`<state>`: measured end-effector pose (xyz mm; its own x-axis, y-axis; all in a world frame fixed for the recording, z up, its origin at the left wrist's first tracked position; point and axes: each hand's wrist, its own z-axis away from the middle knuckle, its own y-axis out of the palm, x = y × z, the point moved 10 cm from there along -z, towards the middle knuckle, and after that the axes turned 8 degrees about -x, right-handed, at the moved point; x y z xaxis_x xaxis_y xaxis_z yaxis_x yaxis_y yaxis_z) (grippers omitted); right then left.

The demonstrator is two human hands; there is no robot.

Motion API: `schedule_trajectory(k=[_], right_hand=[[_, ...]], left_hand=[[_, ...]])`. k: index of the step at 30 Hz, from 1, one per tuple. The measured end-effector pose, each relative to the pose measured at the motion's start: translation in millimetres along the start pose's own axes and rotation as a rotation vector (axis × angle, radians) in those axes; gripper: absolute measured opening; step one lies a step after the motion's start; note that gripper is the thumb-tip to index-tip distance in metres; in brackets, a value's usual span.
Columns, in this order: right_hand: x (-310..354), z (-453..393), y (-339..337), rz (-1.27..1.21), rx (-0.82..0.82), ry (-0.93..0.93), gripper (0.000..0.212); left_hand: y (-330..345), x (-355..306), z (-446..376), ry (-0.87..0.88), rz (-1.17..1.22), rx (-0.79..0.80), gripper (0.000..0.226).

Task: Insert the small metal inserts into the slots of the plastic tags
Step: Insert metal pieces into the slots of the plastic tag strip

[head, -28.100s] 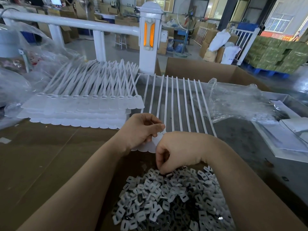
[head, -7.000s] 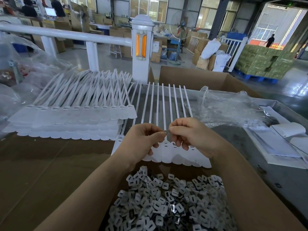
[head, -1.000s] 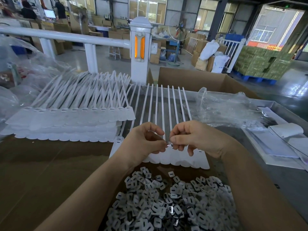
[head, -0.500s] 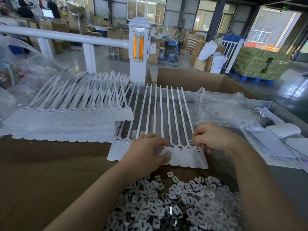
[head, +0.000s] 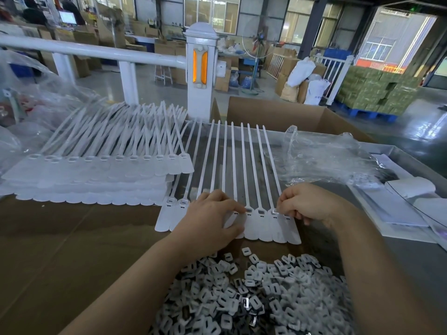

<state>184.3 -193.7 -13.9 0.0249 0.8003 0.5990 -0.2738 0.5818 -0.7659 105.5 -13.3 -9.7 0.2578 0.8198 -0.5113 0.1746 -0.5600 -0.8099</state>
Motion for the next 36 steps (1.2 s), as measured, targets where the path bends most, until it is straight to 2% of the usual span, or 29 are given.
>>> schedule_trajectory(k=[13,36], right_hand=[[6.5,-0.5,6.5,0.131,0.0,-0.013,0.006],[4.1,1.2,7.4,0.03,-0.025,0.044,0.005]], left_hand=[[1.6,1.7,-0.4,0.008,0.005,0.006,0.035],[-1.0,5.4,0.1,-0.032,0.09,0.038,0.031]])
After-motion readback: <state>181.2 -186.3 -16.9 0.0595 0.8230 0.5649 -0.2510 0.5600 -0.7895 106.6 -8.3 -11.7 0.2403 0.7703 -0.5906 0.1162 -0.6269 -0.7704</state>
